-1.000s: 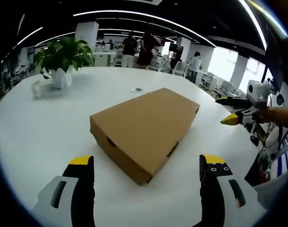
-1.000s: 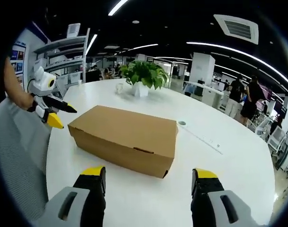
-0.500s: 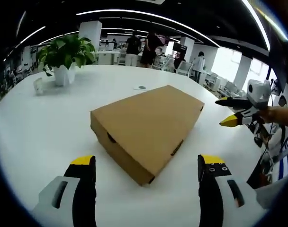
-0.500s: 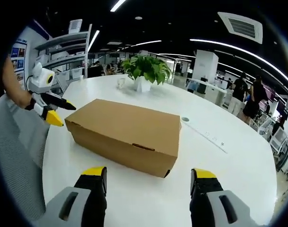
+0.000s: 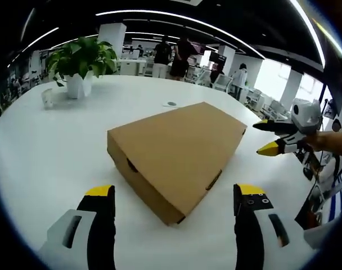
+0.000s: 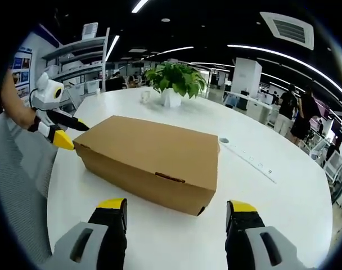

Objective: Operate the shoe box by opening the lid, removing the specified soft item, and placing it in the target area until the item is outside and the box remains undamaged.

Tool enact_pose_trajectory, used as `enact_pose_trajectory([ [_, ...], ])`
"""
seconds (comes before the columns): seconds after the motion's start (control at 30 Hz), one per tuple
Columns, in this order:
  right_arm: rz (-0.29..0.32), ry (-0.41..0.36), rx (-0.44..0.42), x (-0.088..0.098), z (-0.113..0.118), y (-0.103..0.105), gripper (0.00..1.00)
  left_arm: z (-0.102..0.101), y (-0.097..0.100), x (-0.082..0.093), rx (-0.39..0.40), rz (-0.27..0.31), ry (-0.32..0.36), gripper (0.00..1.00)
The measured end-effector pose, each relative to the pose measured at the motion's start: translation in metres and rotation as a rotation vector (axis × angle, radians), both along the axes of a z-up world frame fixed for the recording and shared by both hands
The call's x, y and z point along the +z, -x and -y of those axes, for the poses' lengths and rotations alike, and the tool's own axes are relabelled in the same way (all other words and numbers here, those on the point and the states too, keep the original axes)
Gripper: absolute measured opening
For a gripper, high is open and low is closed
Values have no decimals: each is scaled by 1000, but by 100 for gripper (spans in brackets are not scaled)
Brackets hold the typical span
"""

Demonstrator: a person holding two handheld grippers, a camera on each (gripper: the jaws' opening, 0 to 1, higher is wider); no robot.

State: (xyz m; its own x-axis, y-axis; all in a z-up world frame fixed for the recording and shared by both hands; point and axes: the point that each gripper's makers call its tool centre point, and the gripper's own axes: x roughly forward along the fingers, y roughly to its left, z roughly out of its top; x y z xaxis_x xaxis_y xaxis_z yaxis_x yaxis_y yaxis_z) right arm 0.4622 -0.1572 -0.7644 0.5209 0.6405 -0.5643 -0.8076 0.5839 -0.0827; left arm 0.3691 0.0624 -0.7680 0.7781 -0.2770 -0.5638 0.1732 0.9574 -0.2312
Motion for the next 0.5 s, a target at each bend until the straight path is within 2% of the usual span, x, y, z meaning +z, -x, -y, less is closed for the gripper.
enact_pose_trajectory([
  [0.5, -8, 22, 57, -11, -14, -11, 69, 3, -7, -5, 29, -7, 7, 87],
])
